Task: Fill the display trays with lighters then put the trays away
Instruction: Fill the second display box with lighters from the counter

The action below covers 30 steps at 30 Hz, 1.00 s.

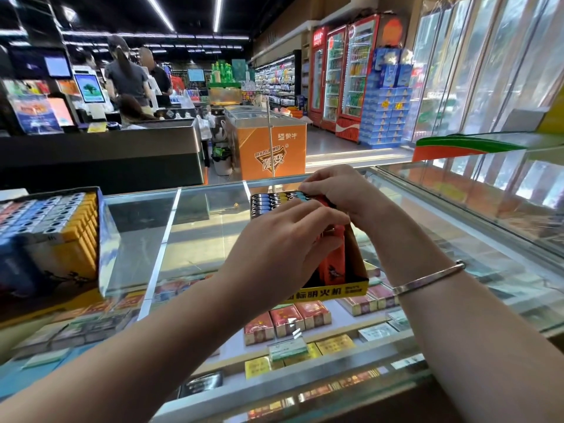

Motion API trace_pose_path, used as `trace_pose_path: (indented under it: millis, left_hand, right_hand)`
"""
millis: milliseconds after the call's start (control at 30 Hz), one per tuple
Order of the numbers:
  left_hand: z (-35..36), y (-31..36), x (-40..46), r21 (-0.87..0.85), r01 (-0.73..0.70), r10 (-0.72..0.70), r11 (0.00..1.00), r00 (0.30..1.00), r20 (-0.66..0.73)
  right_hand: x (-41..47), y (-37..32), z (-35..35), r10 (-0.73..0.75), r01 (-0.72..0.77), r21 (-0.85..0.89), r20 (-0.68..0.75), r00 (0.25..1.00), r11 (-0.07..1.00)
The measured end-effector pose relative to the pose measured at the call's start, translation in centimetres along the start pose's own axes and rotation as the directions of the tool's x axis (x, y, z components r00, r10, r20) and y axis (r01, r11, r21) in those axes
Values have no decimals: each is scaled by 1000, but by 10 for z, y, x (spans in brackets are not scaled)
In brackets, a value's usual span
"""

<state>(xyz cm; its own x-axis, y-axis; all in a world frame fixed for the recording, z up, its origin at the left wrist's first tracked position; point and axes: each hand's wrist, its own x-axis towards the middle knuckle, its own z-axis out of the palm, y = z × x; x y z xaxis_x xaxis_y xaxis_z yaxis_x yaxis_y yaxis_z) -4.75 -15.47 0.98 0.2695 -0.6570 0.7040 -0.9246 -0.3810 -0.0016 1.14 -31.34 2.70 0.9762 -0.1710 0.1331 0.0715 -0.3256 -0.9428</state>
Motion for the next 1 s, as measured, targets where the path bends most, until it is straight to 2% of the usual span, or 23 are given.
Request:
trace_pose_path:
  millis: [167,367,533,733,867,933,1000]
  left_hand:
    - [-6,-2,2,7,-23,23,1000,999,27]
    - [-3,-1,2,98,-143,136,985,988,72]
    - [3,0,2,18,-49,48,999,998,27]
    - [-2,-14,-6,-30,10,-7,999,997,76]
    - [-12,-19,-4,-35,179,-180,983,982,-54]
    - [-18,-22,-7,-126,297,-311,947,943,-118]
    - [-21,-27,-15,-238,450,-481,860,873,-86]
  right_hand:
    - [-1,0,1,-13,13,-11,-8,1000,1000]
    - [1,2,1,-27,27,-7,-2,1000,1000]
    - [3,4,0,-42,42,-6,2,999,999]
    - [3,5,0,-35,35,-4,-22,999,999]
    - [0,9,2,-74,74,-4,-87,993,997]
    - [-3,13,-2,-86,84,-20,-150,985,996]
    - [-6,19,-9,-45,45,-7,-181,982,999]
